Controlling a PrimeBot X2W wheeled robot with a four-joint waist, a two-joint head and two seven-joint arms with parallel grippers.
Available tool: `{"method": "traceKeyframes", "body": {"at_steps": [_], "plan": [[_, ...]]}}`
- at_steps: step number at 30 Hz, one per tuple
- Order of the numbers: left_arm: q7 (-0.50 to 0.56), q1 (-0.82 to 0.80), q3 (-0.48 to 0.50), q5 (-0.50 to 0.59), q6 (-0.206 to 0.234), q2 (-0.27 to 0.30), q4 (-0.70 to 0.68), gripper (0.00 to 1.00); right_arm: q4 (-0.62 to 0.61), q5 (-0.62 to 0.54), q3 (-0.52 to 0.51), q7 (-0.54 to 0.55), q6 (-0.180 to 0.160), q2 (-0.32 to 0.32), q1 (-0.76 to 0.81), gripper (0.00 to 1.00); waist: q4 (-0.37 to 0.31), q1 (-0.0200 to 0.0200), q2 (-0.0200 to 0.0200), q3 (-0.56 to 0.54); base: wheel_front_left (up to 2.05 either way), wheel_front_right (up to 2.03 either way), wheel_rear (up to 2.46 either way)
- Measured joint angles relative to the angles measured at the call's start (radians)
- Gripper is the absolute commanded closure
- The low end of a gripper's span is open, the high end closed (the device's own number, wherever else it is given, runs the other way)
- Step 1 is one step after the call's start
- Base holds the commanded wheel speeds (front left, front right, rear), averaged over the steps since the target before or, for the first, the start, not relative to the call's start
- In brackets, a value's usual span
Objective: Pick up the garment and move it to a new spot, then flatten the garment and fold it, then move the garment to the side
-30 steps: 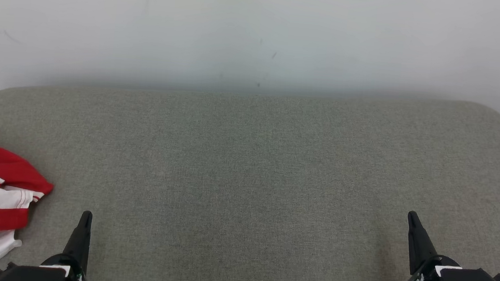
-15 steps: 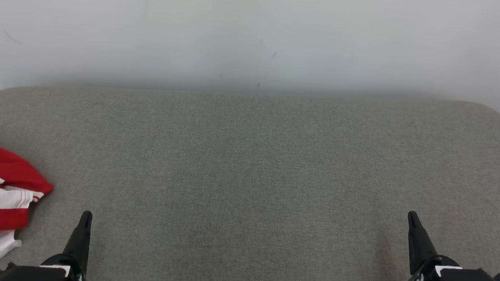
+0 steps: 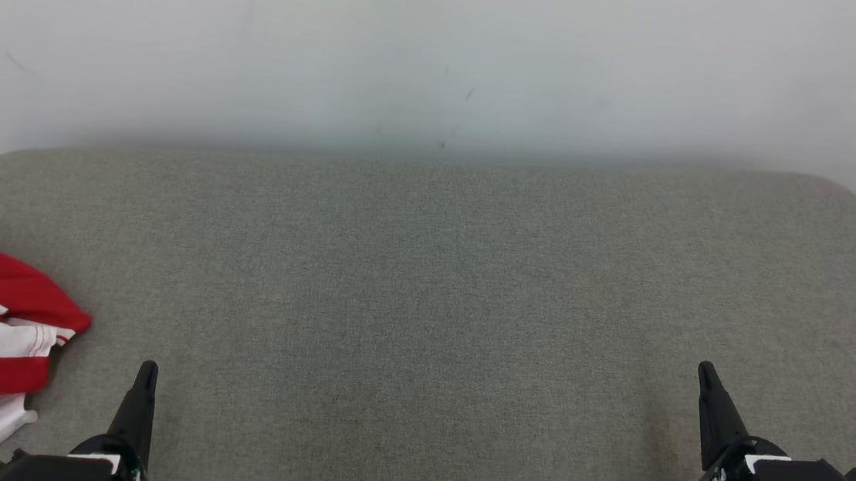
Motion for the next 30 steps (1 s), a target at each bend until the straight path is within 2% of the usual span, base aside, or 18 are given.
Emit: {"method": "traceKeyframes", "body": {"at_steps": [17, 18, 20, 21, 22, 30], "plan": [[0.000, 0.000, 0.000, 0.000, 0.000, 0.000, 0.000, 1.00, 0.000, 0.000, 0.000, 0.000, 0.000, 0.000, 0.000, 1.00, 0.000, 0.0000, 0.0000, 0.000, 0.00, 0.00, 0.00], [0.000, 0.002, -0.001, 0.000, 0.000, -0.001, 0.003, 0.00, 0.004, 0.000, 0.000, 0.000, 0.000, 0.000, 0.001, 0.00, 0.000, 0.0000, 0.0000, 0.000, 0.00, 0.00, 0.00], [0.000, 0.012, -0.003, 0.000, 0.001, -0.005, 0.021, 0.00, 0.022, 0.000, 0.001, 0.000, -0.001, 0.002, 0.010, 0.00, 0.000, 0.0000, 0.0000, 0.000, 0.00, 0.00, 0.00], [0.000, 0.019, -0.004, 0.000, 0.001, -0.007, 0.029, 1.00, 0.031, 0.000, 0.001, 0.000, -0.002, 0.002, 0.018, 1.00, 0.000, 0.0000, 0.0000, 0.000, 0.00, 0.00, 0.00], [0.000, 0.027, -0.004, 0.000, 0.002, -0.009, 0.038, 0.00, 0.040, 0.000, 0.001, -0.001, -0.003, 0.003, 0.027, 0.00, 0.000, 0.0000, 0.0000, 0.000, 0.00, 0.00, 0.00], [-0.031, 0.037, -0.016, 0.039, 0.002, -0.010, 0.048, 0.00, 0.034, -0.031, 0.023, -0.030, -0.005, -0.003, 0.040, 0.00, 0.000, 0.0000, 0.0000, 0.002, 0.00, 0.00, 0.00]]}}
